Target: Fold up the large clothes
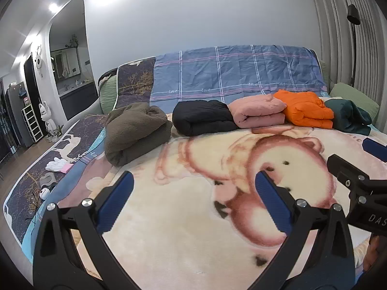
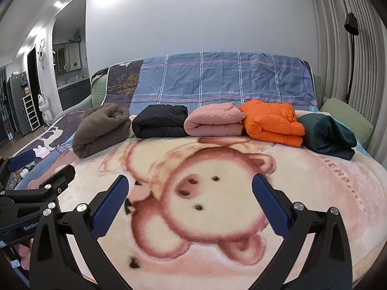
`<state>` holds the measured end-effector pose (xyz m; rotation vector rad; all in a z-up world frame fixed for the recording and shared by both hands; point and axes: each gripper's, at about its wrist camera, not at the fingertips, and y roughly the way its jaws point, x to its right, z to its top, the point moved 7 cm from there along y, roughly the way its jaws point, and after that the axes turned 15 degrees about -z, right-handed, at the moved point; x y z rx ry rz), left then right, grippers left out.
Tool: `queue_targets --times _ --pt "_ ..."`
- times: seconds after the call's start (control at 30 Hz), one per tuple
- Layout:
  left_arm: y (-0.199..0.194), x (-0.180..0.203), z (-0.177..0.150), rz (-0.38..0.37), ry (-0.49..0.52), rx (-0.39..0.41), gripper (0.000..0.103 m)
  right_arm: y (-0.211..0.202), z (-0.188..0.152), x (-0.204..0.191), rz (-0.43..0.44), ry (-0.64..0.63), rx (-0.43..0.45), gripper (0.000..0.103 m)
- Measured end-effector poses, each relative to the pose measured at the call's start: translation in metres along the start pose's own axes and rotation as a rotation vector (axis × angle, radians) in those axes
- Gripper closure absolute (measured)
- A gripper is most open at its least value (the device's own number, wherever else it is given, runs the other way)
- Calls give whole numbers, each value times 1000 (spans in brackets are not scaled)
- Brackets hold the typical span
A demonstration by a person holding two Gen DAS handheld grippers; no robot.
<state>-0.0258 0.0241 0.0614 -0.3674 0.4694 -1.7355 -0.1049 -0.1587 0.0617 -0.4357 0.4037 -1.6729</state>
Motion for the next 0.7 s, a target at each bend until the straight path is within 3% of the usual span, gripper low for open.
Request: queue_targets --times 0.7 --pt "-1 -4 -5 26 -8 5 2 2 -5 -4 17 1 -2 1"
